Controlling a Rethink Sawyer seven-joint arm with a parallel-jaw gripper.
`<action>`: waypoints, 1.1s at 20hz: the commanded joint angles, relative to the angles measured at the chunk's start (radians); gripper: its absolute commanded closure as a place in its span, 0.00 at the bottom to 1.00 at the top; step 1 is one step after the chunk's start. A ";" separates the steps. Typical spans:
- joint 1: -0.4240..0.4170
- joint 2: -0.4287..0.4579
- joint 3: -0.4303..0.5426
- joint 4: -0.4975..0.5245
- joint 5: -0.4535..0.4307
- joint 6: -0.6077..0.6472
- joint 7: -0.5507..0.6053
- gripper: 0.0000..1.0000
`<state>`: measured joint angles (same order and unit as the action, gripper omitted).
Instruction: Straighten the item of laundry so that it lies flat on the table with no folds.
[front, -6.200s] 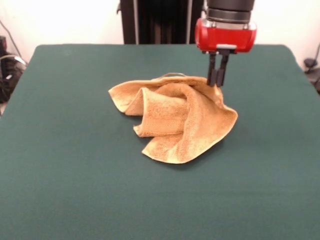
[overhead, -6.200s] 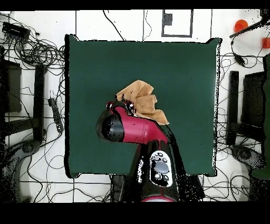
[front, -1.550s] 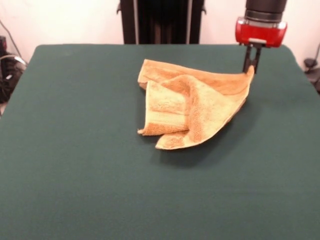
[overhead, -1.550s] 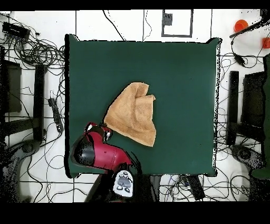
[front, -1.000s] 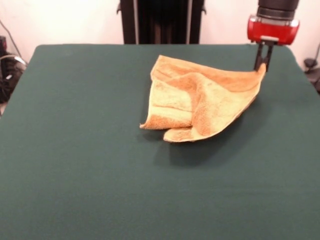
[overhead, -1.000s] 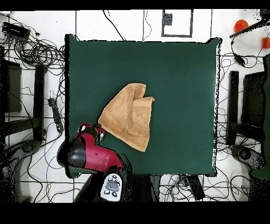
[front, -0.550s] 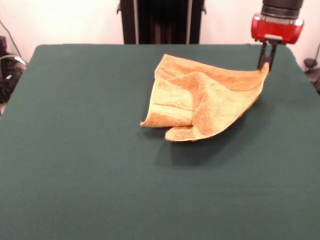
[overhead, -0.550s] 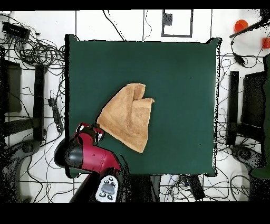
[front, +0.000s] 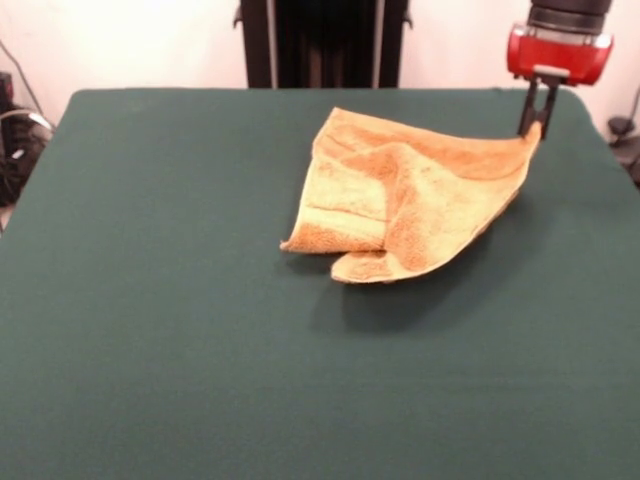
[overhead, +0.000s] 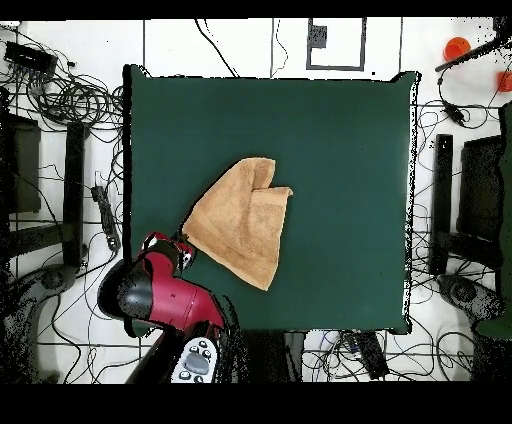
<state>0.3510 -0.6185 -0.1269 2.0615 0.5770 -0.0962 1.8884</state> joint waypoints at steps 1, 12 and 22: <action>0.059 0.049 0.022 -0.061 0.106 0.138 0.256 1.00; 0.104 0.071 -0.019 -0.093 0.154 0.163 0.260 1.00; 0.143 0.091 -0.068 -0.115 0.132 0.187 0.235 0.00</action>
<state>0.4655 -0.5965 -0.2157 2.0003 0.6474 -0.0248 1.8884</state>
